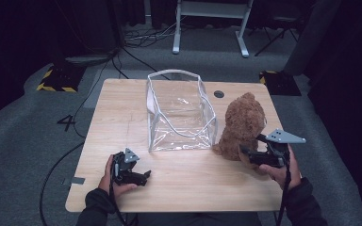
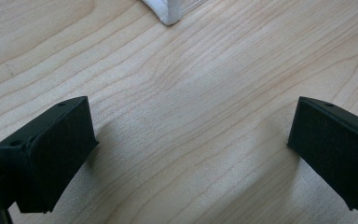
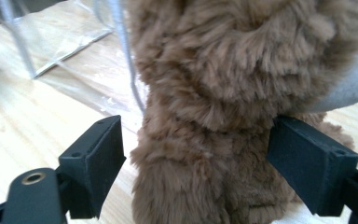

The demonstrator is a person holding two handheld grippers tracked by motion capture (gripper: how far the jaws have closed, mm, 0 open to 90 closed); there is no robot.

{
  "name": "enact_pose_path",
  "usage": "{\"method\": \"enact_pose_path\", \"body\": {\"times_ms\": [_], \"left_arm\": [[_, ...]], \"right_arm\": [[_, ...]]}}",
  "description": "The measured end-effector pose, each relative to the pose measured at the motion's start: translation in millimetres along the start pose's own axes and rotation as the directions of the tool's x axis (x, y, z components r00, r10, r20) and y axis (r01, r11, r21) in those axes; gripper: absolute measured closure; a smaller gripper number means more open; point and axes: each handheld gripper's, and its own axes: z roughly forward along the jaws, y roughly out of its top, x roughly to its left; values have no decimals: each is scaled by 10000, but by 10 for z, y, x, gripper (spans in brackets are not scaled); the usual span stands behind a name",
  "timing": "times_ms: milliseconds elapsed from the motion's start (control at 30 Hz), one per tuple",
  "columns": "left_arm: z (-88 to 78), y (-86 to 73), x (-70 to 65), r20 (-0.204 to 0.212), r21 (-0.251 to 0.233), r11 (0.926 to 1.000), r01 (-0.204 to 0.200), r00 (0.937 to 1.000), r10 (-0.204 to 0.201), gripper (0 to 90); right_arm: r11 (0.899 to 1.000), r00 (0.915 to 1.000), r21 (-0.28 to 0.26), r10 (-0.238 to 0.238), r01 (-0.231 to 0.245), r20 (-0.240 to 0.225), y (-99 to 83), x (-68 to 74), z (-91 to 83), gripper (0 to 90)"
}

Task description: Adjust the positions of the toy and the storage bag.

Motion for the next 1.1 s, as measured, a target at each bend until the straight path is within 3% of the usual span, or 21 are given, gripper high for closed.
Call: {"method": "enact_pose_path", "body": {"times_ms": [100, 467, 633, 667, 833, 867, 1000, 1067, 1100], "left_arm": [[0, 0, 0, 2, 2, 10000, 1, 10000, -1, 4], [0, 0, 0, 3, 4, 10000, -1, 10000, 1, 5], [0, 0, 0, 3, 2, 10000, -2, 10000, 2, 5], [0, 0, 0, 1, 2, 10000, -2, 10000, 2, 5], [0, 0, 0, 0, 1, 10000, -3, 10000, 3, 5], [0, 0, 0, 10, 2, 10000, 4, 10000, -4, 4], [0, 0, 0, 3, 3, 10000, 1, 10000, -1, 5], [0, 0, 0, 2, 3, 10000, -1, 10000, 1, 5], [0, 0, 0, 2, 3, 10000, -1, 10000, 1, 4]], "right_arm": [[9998, 9996, 82, 165, -167, 248, 6, 26, 55, 185], [9996, 9951, 277, 49, -76, 983, 11, 104, 215, 168], [9989, 9894, 453, 41, -108, 1450, -14, 98, 307, 154], [9981, 9851, 601, 39, -145, 1720, -35, 75, 352, 150], [9961, 9851, 852, 90, -239, 1718, -92, 14, 444, 149], [9949, 9853, 1001, -75, -98, 1708, -113, -7, 485, 155], [9940, 9880, 1076, 3, -172, 1547, -149, -65, 519, 239], [9940, 9917, 1082, 27, -168, 1288, -166, -136, 513, 370], [9940, 9917, 1082, 27, -168, 1288, -166, -136, 513, 370]]}}
